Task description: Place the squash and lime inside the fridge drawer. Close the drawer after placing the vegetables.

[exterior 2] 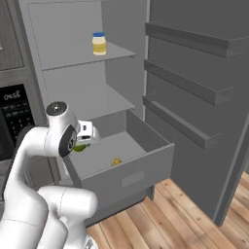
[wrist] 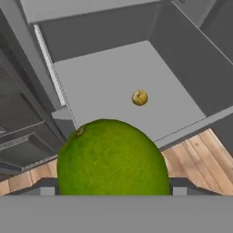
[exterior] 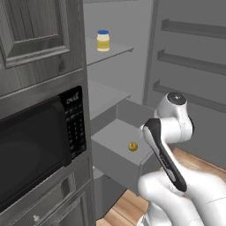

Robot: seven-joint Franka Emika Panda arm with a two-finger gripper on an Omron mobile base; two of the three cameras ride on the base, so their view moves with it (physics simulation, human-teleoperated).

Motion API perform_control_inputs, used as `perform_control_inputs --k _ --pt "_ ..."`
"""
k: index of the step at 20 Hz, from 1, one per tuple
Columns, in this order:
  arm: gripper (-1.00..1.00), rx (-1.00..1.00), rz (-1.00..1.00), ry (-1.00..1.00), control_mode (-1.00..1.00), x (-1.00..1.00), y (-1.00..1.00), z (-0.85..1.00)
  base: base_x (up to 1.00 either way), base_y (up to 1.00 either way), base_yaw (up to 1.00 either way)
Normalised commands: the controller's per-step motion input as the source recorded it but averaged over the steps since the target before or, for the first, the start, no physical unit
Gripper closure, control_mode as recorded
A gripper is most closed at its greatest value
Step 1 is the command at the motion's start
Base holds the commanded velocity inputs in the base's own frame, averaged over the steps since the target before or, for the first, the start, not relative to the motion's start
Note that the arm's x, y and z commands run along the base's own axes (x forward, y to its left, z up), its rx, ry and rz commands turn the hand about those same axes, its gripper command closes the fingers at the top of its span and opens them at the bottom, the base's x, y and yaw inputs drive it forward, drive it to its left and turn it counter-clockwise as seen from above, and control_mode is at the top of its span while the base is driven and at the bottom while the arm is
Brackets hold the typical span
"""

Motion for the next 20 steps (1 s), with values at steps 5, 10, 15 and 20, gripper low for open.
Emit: perform_control_inputs --k 5,10,15,20 --pt "1.00 0.09 0.05 0.28 -1.00 1.00 0.00 -0.32 0.00 0.00 0.00" --pt "1.00 0.08 0.00 0.39 -1.00 1.00 0.00 -0.47 0.00 0.00 0.00" --pt "1.00 0.05 0.00 0.33 -1.00 0.83 0.00 -0.65 0.00 0.00 0.00" --pt "1.00 0.00 0.00 0.26 -1.00 0.60 0.00 -0.84 0.00 0.00 0.00"
